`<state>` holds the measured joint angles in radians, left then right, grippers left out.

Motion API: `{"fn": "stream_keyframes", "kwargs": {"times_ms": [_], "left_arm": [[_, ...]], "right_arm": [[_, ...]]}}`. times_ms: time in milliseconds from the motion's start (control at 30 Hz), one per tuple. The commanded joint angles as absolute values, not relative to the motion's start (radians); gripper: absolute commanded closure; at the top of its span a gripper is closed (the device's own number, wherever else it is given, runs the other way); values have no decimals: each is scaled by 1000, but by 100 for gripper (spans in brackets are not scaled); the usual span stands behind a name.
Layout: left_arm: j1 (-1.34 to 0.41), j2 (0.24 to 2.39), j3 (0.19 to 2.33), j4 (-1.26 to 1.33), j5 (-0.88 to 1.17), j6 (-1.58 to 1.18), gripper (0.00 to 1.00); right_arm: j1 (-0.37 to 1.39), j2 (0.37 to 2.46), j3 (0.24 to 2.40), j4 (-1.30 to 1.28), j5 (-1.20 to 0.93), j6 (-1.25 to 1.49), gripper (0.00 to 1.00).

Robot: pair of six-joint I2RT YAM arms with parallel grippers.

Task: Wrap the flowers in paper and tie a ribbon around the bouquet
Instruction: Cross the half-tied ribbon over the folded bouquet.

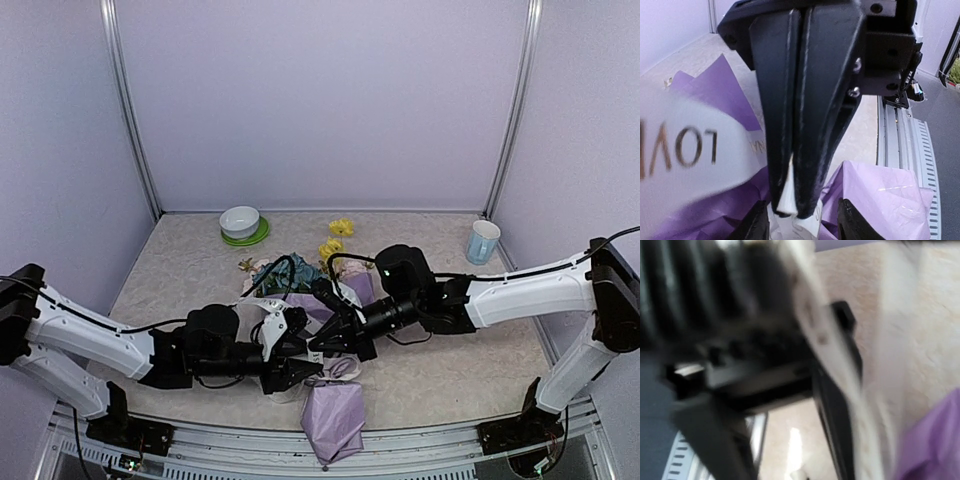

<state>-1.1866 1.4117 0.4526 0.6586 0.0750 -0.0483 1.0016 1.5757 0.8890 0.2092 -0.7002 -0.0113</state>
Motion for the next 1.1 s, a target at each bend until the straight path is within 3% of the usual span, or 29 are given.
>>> {"fn": "stream_keyframes", "kwargs": {"times_ms": [0, 67, 233, 333, 533, 700, 900, 1000, 1067], "left_arm": [[-1157, 1287, 658, 253, 107, -51, 48], [-1134, 1211, 710, 174, 138, -61, 43], [-1036, 1003, 743, 169, 127, -102, 21], [-942, 961, 802, 86, 125, -134, 15], [-789, 1041, 922, -124, 150, -247, 15], [-567, 912, 759, 125, 157, -518, 14], [-394, 836, 726, 32, 10, -518, 26], [-400, 923, 711, -12, 217, -470, 30], [-428, 1012, 679, -43, 348, -450, 39]], "right_arm": [[963, 1565, 870, 182, -666, 28, 100], [961, 1571, 868, 186, -663, 32, 100], [958, 1605, 879, 177, -651, 31, 100], [957, 1617, 885, 180, -652, 36, 100], [957, 1630, 895, 178, -642, 35, 100], [958, 1638, 894, 173, -644, 38, 100], [958, 1627, 904, 170, -651, 45, 100], [957, 1622, 919, 174, -671, 57, 100], [957, 1612, 920, 180, -676, 61, 100]]}}
